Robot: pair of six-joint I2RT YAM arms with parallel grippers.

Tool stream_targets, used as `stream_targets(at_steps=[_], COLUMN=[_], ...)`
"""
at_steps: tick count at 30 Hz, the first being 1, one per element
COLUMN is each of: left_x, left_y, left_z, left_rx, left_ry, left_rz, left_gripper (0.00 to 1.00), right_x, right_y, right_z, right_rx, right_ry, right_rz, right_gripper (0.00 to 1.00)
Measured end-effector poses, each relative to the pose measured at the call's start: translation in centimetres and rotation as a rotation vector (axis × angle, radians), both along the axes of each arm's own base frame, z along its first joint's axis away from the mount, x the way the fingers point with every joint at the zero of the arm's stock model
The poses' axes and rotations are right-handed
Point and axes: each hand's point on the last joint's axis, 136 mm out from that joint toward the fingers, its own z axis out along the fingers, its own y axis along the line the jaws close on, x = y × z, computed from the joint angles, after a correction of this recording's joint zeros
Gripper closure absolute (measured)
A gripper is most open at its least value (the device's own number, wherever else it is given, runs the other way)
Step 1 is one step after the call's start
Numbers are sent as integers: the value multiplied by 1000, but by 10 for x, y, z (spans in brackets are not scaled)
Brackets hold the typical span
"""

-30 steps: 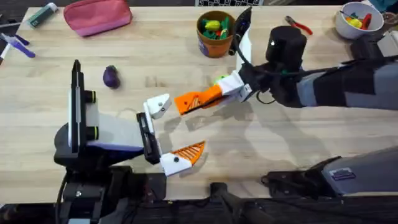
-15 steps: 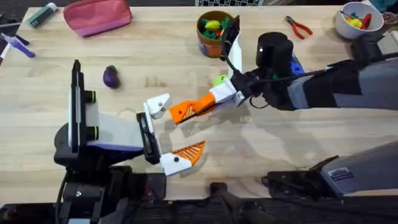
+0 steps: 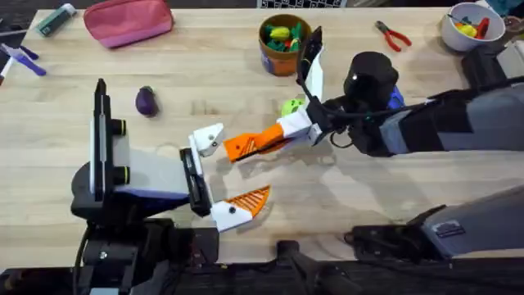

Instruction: Pick up the gripper from the table and insert it into the empty holder that is missing its gripper. Then pick up a screw, insert it into the mounting hole, and use the screwdriver to tighten it. Finally, clean up the table by picking up the vegetable and placing it into the bucket.

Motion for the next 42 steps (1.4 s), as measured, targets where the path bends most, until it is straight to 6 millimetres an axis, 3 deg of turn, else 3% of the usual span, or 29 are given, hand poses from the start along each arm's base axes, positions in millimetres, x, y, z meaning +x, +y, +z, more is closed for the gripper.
stream_targets(at_steps=[9,42], left_x=[0,0], left_y=[0,0], left_z=[0,0], left_rx=[0,0], left_ry=[0,0], left_rz=[0,0], left_gripper=[15,15], right_x=[-1,4], right_y=[2,8], right_z=[1,12], right_rx=[-20,8], right_ry=[55,-5], right_rz=[5,11], right_gripper=[991,991])
